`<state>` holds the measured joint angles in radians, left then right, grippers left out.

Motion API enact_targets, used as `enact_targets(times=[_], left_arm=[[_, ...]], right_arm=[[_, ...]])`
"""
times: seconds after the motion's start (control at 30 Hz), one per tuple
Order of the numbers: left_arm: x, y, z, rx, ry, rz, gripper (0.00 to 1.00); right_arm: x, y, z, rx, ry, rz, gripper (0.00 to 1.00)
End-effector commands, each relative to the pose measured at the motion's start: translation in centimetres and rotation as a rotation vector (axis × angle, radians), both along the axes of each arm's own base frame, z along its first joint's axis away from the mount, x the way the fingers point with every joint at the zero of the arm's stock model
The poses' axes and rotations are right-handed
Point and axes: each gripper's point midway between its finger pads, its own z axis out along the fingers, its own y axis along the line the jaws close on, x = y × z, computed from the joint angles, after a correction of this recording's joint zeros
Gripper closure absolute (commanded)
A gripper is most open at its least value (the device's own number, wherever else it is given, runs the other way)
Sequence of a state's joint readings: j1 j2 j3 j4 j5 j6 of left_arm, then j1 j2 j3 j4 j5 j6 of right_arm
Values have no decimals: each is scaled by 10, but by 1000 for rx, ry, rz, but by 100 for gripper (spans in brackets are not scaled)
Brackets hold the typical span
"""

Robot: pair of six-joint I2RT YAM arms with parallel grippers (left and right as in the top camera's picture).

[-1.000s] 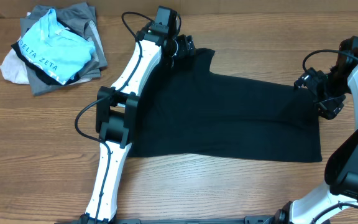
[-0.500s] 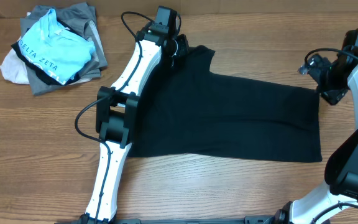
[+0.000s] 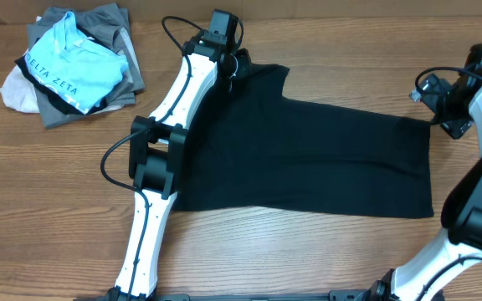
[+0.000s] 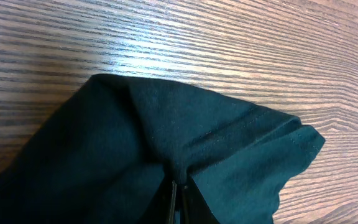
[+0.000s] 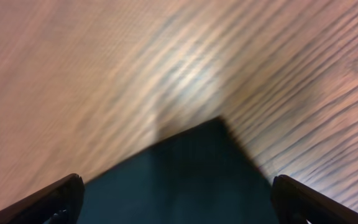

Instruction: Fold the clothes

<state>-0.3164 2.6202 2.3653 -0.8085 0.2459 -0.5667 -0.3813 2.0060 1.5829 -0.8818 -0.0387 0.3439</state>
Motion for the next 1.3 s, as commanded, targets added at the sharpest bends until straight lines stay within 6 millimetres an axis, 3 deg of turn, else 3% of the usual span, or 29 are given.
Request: enact_targets(times=[0.0, 0.2, 0.33, 0.47, 0.73, 1.27], left_arm=[[6, 4, -2, 17, -14, 2, 96], [6, 4, -2, 18, -14, 2, 96], [5, 4, -2, 18, -13, 2, 96], [5, 4, -2, 17, -14, 2, 96], [5, 3, -2, 17, -13, 1, 96], [5, 3, -2, 15, -9, 6, 96]], right_arm=[[2, -17, -11, -60, 24, 28, 0], [3, -20, -32, -61, 55, 53, 1], [6, -21, -34, -64, 48, 52, 4], [7, -19, -35, -57, 42, 52, 16], [5, -17, -38, -46, 47, 50, 17], [1, -9, -67, -32, 102, 67, 19]])
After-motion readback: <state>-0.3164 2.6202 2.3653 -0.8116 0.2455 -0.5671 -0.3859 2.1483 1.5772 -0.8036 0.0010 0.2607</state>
